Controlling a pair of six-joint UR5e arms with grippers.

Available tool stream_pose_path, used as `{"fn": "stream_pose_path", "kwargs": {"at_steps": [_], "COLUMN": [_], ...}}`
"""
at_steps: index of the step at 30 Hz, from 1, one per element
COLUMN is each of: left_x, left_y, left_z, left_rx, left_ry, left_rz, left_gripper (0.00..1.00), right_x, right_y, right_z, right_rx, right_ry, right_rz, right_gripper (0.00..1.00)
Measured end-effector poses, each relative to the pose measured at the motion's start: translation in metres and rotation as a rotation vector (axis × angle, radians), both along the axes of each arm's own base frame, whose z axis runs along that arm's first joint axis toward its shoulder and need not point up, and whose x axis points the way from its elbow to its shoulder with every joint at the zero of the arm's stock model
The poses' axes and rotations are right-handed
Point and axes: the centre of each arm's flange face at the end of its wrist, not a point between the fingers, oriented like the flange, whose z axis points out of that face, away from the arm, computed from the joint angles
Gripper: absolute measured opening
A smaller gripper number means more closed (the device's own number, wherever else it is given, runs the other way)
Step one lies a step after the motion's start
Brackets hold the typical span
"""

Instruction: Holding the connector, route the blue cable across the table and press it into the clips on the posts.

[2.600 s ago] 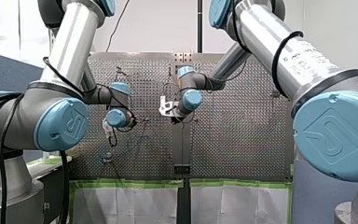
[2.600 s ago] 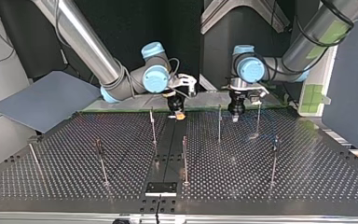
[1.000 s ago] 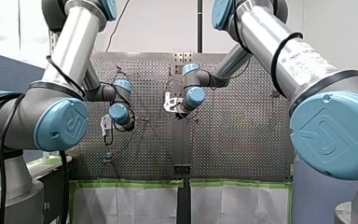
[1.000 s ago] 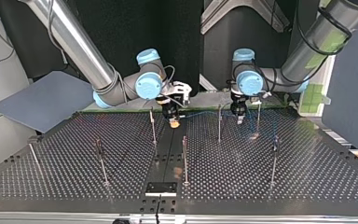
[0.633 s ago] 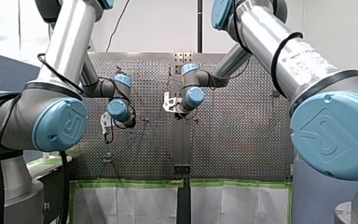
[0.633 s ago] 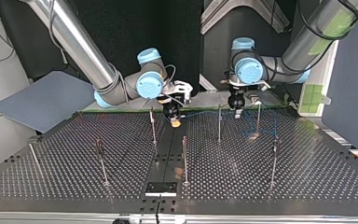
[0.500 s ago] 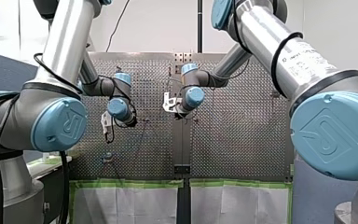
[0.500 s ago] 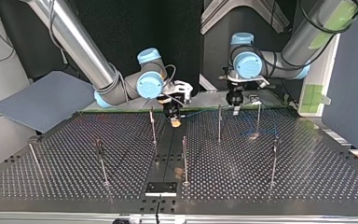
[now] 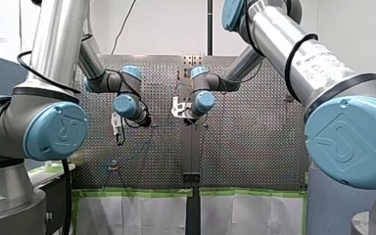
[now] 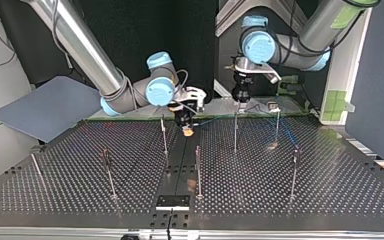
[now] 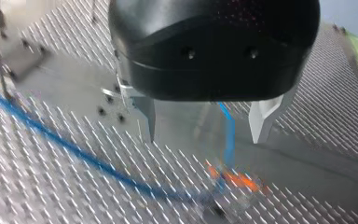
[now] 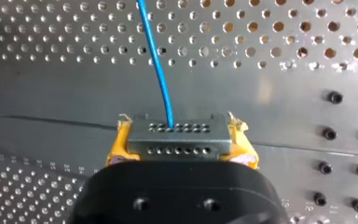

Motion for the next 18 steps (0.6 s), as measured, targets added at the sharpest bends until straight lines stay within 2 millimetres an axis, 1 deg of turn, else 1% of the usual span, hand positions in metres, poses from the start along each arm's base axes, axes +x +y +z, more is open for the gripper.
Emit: {"fn": "stream_pose_path", "kwargs": {"at_steps": [4, 9, 13, 18], "left_x": [-0.006, -0.011, -0.006, 0.009], "left_y": [-0.014, -0.033, -0.043, -0.053], "left_z": [0.008, 0.004, -0.001, -0.006], "left_rx": [-0.022, -0.04, -0.04, -0.051], "left_ry": [-0.032, -0.034, -0.035, -0.044], "left_rz": [-0.021, -0.071, -0.089, -0.083], "left_gripper": [0.99, 0.99, 0.99, 0.99], "right_x": [-0.003, -0.006, -0.008, -0.009], "right_y": [-0.004, -0.008, -0.01, -0.011], "right_z": [0.0, 0.001, 0.001, 0.001], "right_rx": [0.005, 0.006, 0.006, 0.005], "right_ry": [-0.005, -0.007, -0.007, -0.007], "right_rz": [-0.009, -0.017, -0.02, -0.021], "right_gripper": [0.0, 0.0, 0.0, 0.0]}}
